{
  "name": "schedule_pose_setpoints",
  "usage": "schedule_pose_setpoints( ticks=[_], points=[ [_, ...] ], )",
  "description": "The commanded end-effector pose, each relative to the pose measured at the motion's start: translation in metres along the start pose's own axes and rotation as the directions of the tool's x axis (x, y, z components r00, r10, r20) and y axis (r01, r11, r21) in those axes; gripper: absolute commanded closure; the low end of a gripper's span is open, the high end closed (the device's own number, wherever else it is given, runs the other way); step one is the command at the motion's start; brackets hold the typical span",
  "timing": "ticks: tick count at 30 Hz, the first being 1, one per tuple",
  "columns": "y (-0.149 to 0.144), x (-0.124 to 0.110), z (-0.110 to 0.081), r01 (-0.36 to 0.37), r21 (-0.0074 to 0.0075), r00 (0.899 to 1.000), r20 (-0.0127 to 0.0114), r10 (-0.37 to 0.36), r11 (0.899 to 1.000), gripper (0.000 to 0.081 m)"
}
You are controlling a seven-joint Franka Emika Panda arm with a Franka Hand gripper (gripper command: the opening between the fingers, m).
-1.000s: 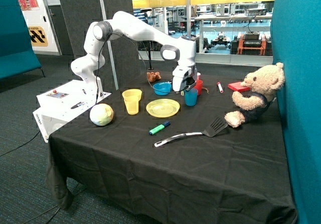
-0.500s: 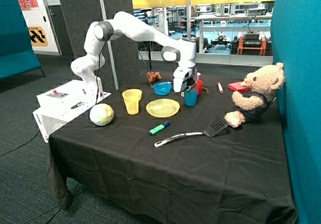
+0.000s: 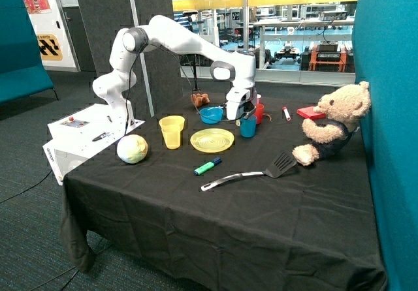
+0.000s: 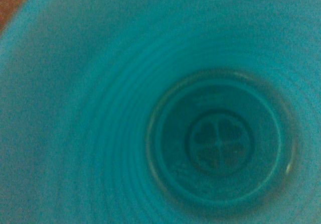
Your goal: Match the cups with the appropriate bowls
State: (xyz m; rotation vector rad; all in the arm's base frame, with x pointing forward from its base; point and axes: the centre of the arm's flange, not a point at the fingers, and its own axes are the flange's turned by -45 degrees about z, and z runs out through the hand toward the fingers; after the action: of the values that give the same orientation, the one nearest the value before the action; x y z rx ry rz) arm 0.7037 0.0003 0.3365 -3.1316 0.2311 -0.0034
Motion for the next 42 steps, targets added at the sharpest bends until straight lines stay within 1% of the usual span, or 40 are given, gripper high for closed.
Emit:
schedule_pose_setpoints(
  ticks=[1, 13, 26, 31, 42],
  points=[
    [-0.002, 0.003, -0.003, 0.003, -0.0017, 1.000, 0.0020, -0.003, 1.000, 0.0808],
    [0.008, 0.003, -0.001, -0.008, -0.0017, 1.000, 0.0020, 0.008, 1.000, 0.0808],
    [0.016, -0.005, 0.004, -0.008, -0.0017, 1.000, 0.0020, 0.008, 1.000, 0.0808],
    [0.017, -0.007, 0.001, -0.004, -0.0017, 1.000, 0.0020, 0.004, 1.000, 0.0808],
    [0.019, -0.015, -0.013, 0.014, -0.0016, 1.000, 0.0021, -0.014, 1.000, 0.0808]
  ],
)
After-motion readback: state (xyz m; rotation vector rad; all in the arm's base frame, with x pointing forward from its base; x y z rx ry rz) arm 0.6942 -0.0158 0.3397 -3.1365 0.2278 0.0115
